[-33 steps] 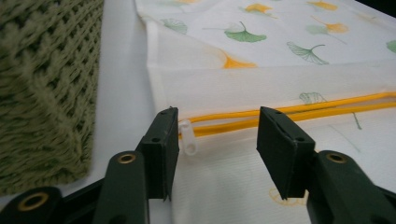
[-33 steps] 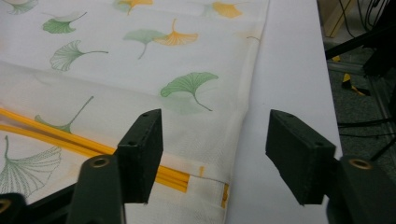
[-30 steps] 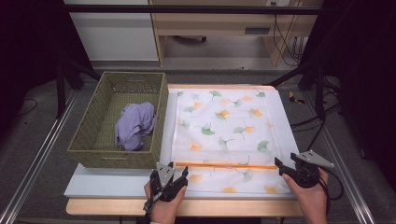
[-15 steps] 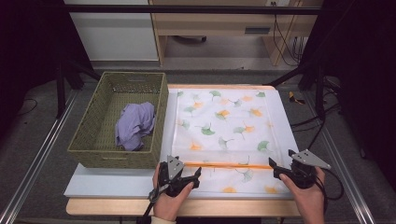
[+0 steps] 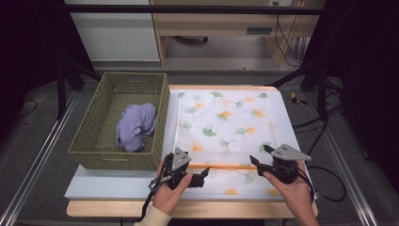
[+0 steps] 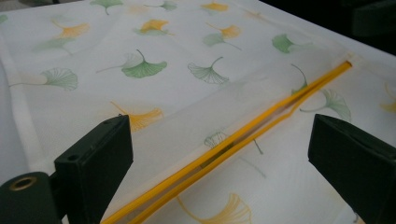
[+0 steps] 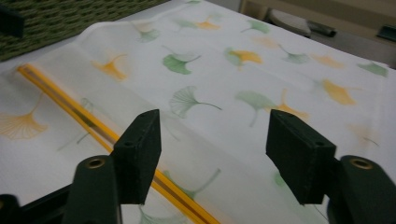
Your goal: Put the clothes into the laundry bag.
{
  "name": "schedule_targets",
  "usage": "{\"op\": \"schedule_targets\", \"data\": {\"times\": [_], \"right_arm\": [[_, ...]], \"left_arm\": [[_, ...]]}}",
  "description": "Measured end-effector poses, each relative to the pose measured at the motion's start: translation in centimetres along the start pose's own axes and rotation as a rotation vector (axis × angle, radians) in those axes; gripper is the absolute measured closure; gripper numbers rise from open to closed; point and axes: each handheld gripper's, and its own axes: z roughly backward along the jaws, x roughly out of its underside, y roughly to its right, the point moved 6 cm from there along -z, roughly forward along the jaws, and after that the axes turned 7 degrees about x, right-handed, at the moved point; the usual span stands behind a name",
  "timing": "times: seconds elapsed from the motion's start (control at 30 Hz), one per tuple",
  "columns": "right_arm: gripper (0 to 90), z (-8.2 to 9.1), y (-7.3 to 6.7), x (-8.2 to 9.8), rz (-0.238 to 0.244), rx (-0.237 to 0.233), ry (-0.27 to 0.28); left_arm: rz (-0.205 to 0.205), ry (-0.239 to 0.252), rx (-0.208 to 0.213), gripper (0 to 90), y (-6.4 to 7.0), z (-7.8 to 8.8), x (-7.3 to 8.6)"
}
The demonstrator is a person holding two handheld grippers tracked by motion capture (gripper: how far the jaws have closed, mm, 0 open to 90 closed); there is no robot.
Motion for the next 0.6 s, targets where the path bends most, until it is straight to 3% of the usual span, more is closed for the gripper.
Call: {"op": "schedule_targets", "data": {"times": [0.03, 0.07, 0.1, 0.2, 0.33, 0.47, 0.53, 0.6], "right_arm": [[37.7, 0.0, 0.0, 0.0, 0.000, 0.000, 0.000], [42.5, -0.9, -0.9, -0.6, 0.060, -0.032, -0.013], [42.5, -0.9, -0.9, -0.6, 0.060, -0.032, -0.013], [50.0, -2.5, -2.3, -1.5, 0.123, -0.057, -0.035], [55.3, -3.5, -3.2, -1.8, 0.157, -0.100, -0.073], [59.9, -4.4, -3.8, -2.0, 0.157, -0.161, -0.108], [70.7, -4.3, -3.9, -1.9, 0.138, -0.170, -0.092], [78.3, -4.2, -4.3, -1.5, 0.154, -0.182, -0.087]], "left_arm": [[-0.019, -0.007, 0.004, 6.7, 0.1, 0.2, 0.1], [-0.035, -0.004, 0.011, 6.9, 0.2, 0.4, 0.1], [-0.051, -0.004, 0.023, 6.9, 0.4, 0.6, 0.2], [-0.121, -0.005, 0.049, 7.0, 1.0, 1.3, 0.8], [-0.104, 0.029, 0.066, 8.2, 1.0, 1.9, 1.3], [-0.048, 0.040, 0.034, 9.8, 0.2, 2.7, 2.2], [-0.017, 0.052, 0.019, 12.2, -0.1, 3.1, 2.7], [-0.011, 0.050, 0.000, 12.8, -0.1, 3.4, 3.1]]}}
